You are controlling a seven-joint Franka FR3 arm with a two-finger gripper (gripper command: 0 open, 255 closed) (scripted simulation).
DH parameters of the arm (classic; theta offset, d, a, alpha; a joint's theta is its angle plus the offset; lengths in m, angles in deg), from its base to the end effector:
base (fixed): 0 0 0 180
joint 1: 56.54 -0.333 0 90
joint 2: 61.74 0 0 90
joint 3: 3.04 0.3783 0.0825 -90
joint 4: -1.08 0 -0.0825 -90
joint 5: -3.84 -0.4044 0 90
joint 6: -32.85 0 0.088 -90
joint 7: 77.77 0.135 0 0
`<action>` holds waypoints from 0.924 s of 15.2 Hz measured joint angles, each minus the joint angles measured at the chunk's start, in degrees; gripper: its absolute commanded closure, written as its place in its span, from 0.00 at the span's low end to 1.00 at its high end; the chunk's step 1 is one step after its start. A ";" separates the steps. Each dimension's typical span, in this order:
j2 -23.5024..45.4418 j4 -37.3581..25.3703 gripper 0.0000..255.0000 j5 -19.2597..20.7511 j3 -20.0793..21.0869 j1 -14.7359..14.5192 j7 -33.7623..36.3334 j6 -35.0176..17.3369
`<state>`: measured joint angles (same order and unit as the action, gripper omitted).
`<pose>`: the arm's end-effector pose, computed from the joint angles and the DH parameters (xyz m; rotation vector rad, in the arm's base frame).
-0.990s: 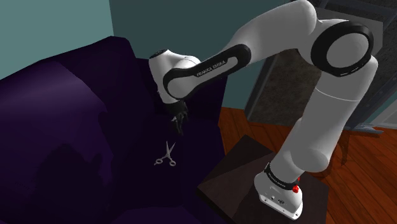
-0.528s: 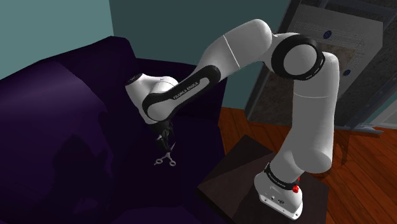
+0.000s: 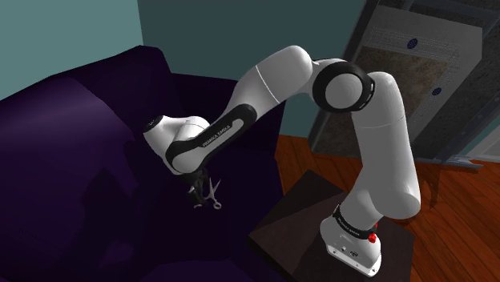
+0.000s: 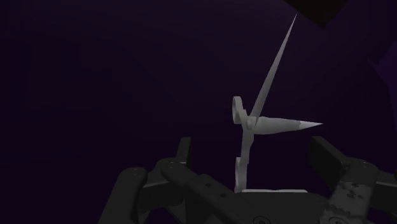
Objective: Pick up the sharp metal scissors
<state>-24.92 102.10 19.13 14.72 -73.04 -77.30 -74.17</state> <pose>0.5485 0.3255 0.1955 2.6961 1.0190 -0.6809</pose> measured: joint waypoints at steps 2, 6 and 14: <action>0.95 0.21 0.00 0.33 -0.22 -0.09 0.20 -1.09; 2.48 -0.36 1.00 0.71 -0.47 -0.40 0.50 -1.99; 2.57 -0.42 1.00 0.73 -0.49 -0.42 0.52 -2.04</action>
<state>-22.35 101.67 19.86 14.23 -73.46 -76.78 -76.21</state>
